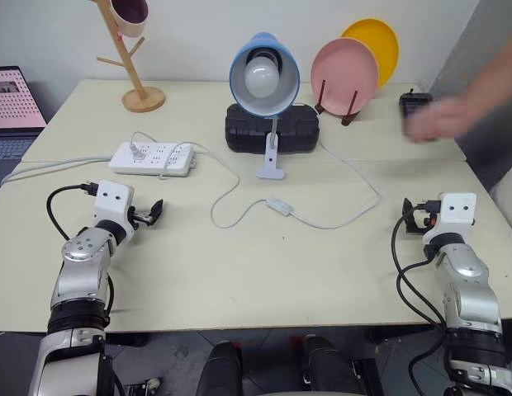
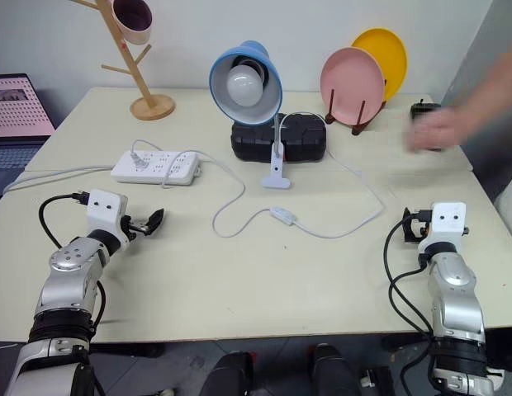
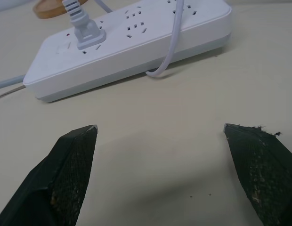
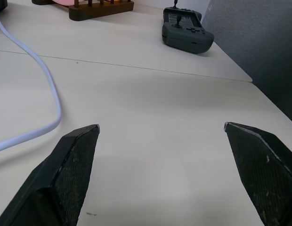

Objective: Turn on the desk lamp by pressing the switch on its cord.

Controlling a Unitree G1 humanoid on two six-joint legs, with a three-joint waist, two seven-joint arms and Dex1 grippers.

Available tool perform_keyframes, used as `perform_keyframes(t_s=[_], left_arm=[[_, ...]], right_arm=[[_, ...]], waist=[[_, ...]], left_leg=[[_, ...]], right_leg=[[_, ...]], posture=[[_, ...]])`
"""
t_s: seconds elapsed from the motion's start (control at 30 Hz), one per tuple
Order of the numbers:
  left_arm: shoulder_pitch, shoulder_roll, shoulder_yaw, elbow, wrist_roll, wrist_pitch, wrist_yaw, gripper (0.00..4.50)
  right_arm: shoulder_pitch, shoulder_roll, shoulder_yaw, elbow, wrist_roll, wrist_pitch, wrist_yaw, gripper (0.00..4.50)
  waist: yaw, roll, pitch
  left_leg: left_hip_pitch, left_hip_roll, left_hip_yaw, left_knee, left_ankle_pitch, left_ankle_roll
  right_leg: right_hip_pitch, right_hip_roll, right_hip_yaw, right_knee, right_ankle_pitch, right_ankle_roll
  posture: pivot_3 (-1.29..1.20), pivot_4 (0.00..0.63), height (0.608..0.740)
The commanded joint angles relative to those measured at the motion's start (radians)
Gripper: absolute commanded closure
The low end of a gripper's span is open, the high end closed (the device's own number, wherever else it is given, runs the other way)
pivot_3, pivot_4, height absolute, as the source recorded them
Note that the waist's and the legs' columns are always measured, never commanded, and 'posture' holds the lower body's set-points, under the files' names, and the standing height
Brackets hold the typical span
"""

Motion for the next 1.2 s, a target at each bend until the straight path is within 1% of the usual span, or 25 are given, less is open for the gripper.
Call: perform_keyframes(t_s=[0.03,0.33,0.5,0.53,0.73,0.8,0.83,0.9,1.03,1.1,1.2], left_arm=[[0.007,0.017,0.034,-0.055,-0.025,0.003,-0.001,0.0],[0.032,0.035,0.046,-0.105,-0.04,0.026,-0.017,0.0],[0.045,0.058,0.051,-0.184,-0.072,0.072,-0.076,0.0],[0.047,0.069,0.051,-0.201,-0.084,0.09,-0.097,0.0],[0.058,0.148,0.02,-0.323,-0.146,0.215,-0.244,0.0],[0.065,0.19,-0.003,-0.413,-0.207,0.3,-0.345,0.0],[0.073,0.221,-0.02,-0.478,-0.253,0.357,-0.411,0.0],[0.079,0.268,-0.059,-0.57,-0.306,0.437,-0.502,0.0],[0.071,0.31,-0.106,-0.638,-0.325,0.487,-0.562,0.0],[0.042,0.313,-0.122,-0.652,-0.335,0.509,-0.575,0.0],[0.017,0.308,-0.141,-0.685,-0.348,0.53,-0.585,0.0]], right_arm=[[-0.02,-0.013,-0.003,-0.013,-0.001,-0.02,0.005,0.05],[-0.035,-0.032,0.005,-0.005,0.001,-0.02,0.04,0.05],[-0.043,-0.05,0.014,-0.025,0.014,0.0,0.081,0.05],[-0.05,-0.056,0.02,-0.03,0.027,0.009,0.107,0.05],[-0.109,-0.141,0.094,-0.082,0.1,0.102,0.32,0.05],[-0.141,-0.187,0.149,-0.113,0.169,0.183,0.459,0.05],[-0.159,-0.217,0.195,-0.138,0.222,0.248,0.561,0.05],[-0.19,-0.255,0.285,-0.156,0.267,0.301,0.714,0.05],[-0.263,-0.237,0.371,-0.104,0.281,0.341,0.791,0.05],[-0.314,-0.188,0.42,-0.052,0.269,0.336,0.802,0.05],[-0.4,-0.087,0.448,0.069,0.262,0.358,0.769,0.05]], waist=[[0.0,0.0,0.0],[0.0,0.0,0.0],[0.0,0.0,0.0],[0.0,0.0,0.0],[-0.008,0.0,0.0],[-0.01,0.0,0.0],[-0.011,0.0,0.0],[-0.015,0.0,0.001],[-0.018,0.0,0.001],[-0.019,0.0,0.001],[-0.023,0.0,0.002]], left_leg=[[0.0,0.0,0.0,0.0,0.0,0.0],[0.0,0.0,0.0,0.0,0.0,0.0],[0.0,0.0,0.0,0.0,0.0,0.0],[0.0,0.0,0.0,0.0,0.0,0.0],[0.0,0.0,0.0,0.0,0.0,0.0],[0.0,0.0,0.0,0.0,0.0,0.0],[0.0,0.0,0.0,0.0,0.0,0.0],[0.0,0.0,0.0,-0.001,0.0,0.0],[0.0,0.001,0.0,-0.001,0.0,0.0],[0.0,0.0,0.0,-0.001,0.0,0.0],[0.0,0.001,-0.001,0.0,0.0,0.0]], right_leg=[[0.0,0.0,0.0,0.0,0.0,0.0],[0.0,0.0,0.0,0.0,0.0,0.0],[0.0,0.0,0.0,0.0,0.0,0.0],[0.0,0.0,0.0,0.0,0.0,0.0],[0.0,0.0,0.0,0.0,0.0,0.0],[0.0,0.0,0.0,0.0,-0.001,0.0],[0.0,0.0,0.0,0.0,-0.001,-0.001],[0.0,0.0,0.0,-0.001,-0.001,-0.001],[0.0,0.0,0.0,-0.001,-0.001,-0.001],[0.0,0.0,-0.001,-0.001,-0.001,-0.001],[0.0,0.001,-0.001,-0.001,-0.001,-0.001]], posture=[[0.0,0.15,0.74],[0.0,0.15,0.74],[0.0,0.15,0.74],[0.0,0.15,0.74],[0.0,0.15,0.74],[0.0,0.15,0.74],[0.0,0.15,0.74],[0.0,0.15,0.74],[0.0,0.15,0.74],[0.0,0.15,0.74],[0.0,0.15,0.74]])
